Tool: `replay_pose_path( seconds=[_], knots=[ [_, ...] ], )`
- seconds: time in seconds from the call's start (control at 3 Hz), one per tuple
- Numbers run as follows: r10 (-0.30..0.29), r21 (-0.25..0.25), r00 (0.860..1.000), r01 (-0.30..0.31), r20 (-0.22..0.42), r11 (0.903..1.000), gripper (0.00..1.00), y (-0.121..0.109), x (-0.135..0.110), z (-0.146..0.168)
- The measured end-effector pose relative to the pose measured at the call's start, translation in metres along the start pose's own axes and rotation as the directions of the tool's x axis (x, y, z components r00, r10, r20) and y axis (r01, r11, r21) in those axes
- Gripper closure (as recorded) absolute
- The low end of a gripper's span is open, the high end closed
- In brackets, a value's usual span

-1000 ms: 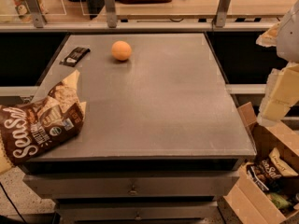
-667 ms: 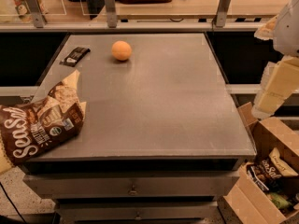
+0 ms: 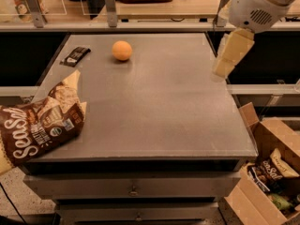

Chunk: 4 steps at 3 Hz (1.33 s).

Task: Move orange near brown chip bag

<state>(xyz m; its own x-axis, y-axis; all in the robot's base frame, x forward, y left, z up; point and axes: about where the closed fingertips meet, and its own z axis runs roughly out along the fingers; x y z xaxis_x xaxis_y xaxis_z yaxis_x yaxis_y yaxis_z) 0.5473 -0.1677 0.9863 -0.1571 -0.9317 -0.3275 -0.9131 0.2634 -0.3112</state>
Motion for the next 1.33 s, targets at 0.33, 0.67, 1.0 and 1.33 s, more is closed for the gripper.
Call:
replay_pose_path(
  seconds=[0.33,0.67,1.0,1.33],
  knots=[
    [-0.012,-0.001,0.996,0.012,0.089,0.9999,0.0,-0.031,-0.024,0.031],
    [-0.005,0.005,0.971,0.004,0.239,1.0,0.0,-0.064,-0.054,0.08],
    [0.038,0.02,0.935,-0.048,0.353,0.9986,0.0,-0.099,-0.093,0.171],
    [0.038,0.02,0.935,-0.048,0.353,0.9987,0.0,-0.099,-0.093,0.171]
  ],
)
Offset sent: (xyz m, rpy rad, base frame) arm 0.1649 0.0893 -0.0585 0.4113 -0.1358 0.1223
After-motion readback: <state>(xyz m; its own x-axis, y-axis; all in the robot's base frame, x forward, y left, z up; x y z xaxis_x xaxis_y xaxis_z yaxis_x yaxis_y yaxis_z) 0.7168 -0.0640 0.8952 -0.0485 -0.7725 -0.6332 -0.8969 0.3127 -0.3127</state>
